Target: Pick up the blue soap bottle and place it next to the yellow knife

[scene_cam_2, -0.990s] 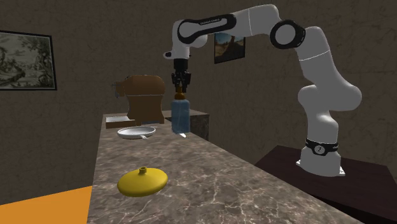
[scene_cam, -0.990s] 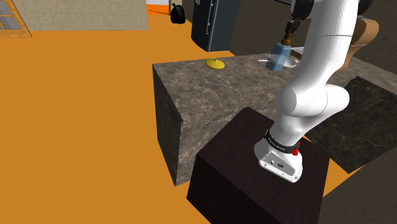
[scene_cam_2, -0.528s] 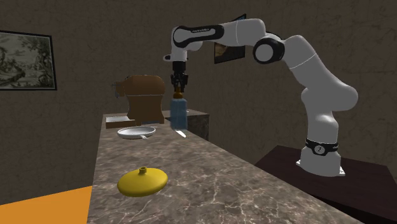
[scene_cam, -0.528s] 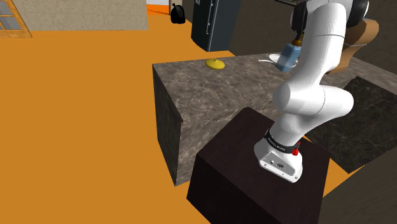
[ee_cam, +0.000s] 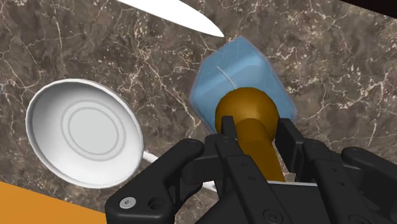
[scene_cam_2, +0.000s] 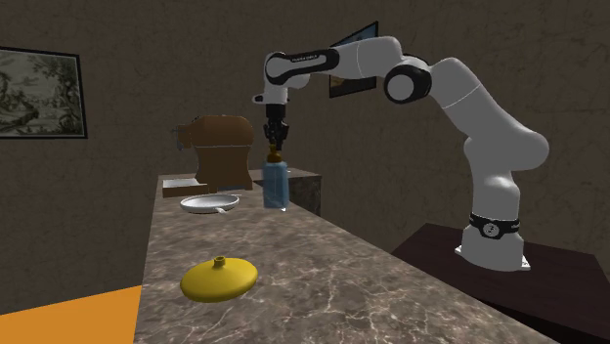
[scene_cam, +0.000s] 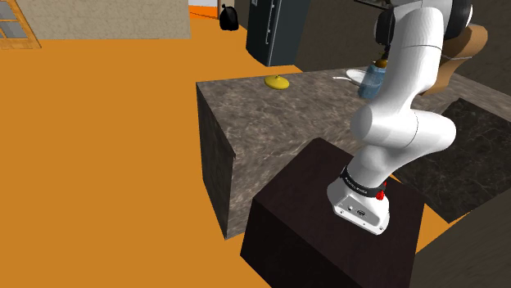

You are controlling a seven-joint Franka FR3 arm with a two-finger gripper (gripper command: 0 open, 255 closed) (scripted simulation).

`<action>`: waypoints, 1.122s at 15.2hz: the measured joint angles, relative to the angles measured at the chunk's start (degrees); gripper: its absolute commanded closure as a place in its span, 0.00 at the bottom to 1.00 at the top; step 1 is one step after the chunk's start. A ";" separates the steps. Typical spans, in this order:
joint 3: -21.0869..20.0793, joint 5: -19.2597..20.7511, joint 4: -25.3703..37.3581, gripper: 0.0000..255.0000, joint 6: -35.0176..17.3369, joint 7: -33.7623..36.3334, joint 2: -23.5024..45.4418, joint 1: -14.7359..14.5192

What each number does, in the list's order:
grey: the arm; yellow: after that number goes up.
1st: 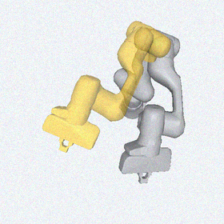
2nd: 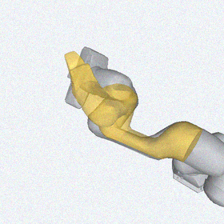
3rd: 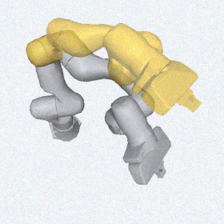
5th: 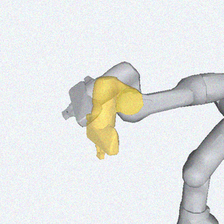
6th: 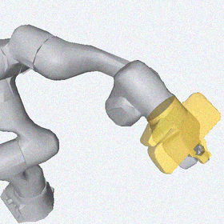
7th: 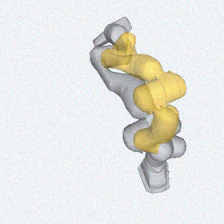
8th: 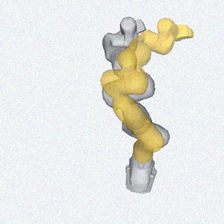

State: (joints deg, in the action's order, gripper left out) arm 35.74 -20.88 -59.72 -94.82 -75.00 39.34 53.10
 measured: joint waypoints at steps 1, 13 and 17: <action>-0.08 -0.10 -0.40 1.00 -0.63 -0.02 0.26 -0.06; -0.04 -0.16 -6.52 1.00 -6.00 -0.70 -0.22 -1.61; -0.04 -0.16 -6.65 0.00 -6.08 -0.72 -0.22 -1.63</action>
State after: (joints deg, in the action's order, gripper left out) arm 35.70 -21.04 -66.37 -100.90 -75.72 39.12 51.47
